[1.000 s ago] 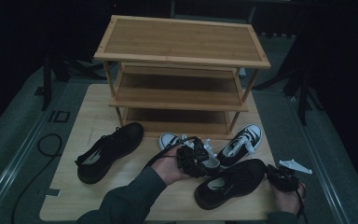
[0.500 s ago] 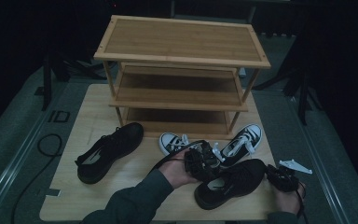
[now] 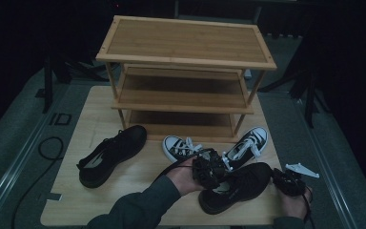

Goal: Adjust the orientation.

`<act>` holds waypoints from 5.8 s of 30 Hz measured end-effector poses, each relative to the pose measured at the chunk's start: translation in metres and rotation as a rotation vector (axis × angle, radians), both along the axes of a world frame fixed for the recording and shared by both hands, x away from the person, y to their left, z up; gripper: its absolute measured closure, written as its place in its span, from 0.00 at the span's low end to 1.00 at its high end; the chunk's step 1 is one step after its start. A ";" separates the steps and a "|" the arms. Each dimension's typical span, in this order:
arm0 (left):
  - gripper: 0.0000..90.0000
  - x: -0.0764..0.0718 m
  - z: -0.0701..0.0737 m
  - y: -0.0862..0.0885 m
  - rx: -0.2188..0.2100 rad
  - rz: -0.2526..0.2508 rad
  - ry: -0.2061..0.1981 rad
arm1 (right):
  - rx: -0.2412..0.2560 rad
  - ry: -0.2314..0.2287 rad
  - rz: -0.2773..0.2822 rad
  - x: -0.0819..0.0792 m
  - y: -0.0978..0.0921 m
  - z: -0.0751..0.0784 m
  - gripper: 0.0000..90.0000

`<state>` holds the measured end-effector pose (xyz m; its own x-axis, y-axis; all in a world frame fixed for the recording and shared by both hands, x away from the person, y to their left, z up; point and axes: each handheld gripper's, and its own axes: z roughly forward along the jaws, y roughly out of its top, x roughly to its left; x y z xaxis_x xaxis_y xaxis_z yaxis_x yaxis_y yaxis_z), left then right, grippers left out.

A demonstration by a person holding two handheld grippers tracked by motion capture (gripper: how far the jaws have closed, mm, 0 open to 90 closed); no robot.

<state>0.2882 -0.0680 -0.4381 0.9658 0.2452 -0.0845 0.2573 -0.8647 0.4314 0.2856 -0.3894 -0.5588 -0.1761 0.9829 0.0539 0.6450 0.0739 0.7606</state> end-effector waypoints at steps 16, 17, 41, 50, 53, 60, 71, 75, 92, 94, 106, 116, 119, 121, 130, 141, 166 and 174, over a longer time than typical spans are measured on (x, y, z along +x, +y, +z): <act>0.96 0.001 0.001 0.018 -0.006 0.012 -0.004 | -0.022 -0.003 0.023 -0.001 0.002 0.000 0.81; 0.96 0.000 0.001 0.019 -0.006 0.011 -0.005 | -0.026 -0.004 0.023 -0.001 0.003 0.000 0.81; 0.97 -0.001 0.001 0.079 0.001 0.061 0.010 | -0.032 -0.004 0.024 -0.001 0.003 0.000 0.81; 0.97 0.000 0.003 0.109 0.036 0.103 -0.013 | -0.035 -0.005 0.025 -0.001 0.004 0.000 0.81; 0.97 0.001 0.004 0.120 0.041 0.126 -0.012 | -0.035 -0.005 0.026 -0.001 0.004 0.000 0.81; 0.97 0.001 0.004 0.148 0.057 0.163 -0.031 | -0.036 -0.005 0.026 -0.001 0.004 0.000 0.81; 0.96 0.000 0.005 0.200 0.080 0.271 -0.031 | -0.036 -0.005 0.026 -0.001 0.005 0.000 0.81; 0.96 -0.002 0.005 0.217 0.076 0.317 -0.030 | -0.038 -0.005 0.026 -0.001 0.005 0.000 0.81; 0.95 -0.010 0.004 0.261 0.070 0.416 -0.020 | -0.039 -0.005 0.029 -0.001 0.006 0.000 0.81; 0.91 -0.009 0.006 0.256 0.064 0.407 -0.035 | -0.039 -0.005 0.030 -0.001 0.006 0.000 0.81; 0.81 0.000 0.006 0.227 0.111 0.329 -0.055 | -0.032 -0.004 0.033 -0.001 0.006 0.000 0.80; 0.74 0.000 0.006 0.228 0.109 0.325 -0.062 | -0.033 -0.004 0.032 -0.002 0.006 0.000 0.80; 0.73 -0.001 0.003 0.226 0.127 0.309 -0.056 | -0.032 -0.004 0.033 -0.002 0.006 0.000 0.80; 0.73 0.000 0.001 0.224 0.124 0.303 -0.053 | -0.033 -0.004 0.032 -0.002 0.006 0.000 0.80; 0.78 0.009 -0.011 0.196 0.168 0.263 -0.056 | -0.032 -0.004 0.033 -0.002 0.006 0.000 0.80; 0.97 0.005 -0.010 0.215 0.165 0.331 -0.064 | -0.031 -0.004 0.033 -0.002 0.006 0.000 0.80; 0.97 -0.002 -0.012 0.289 0.089 0.701 -0.072 | -0.033 -0.004 0.034 -0.002 0.007 0.000 0.80; 0.87 -0.004 -0.012 0.287 0.108 0.670 -0.083 | -0.035 -0.004 0.035 -0.002 0.007 0.000 0.80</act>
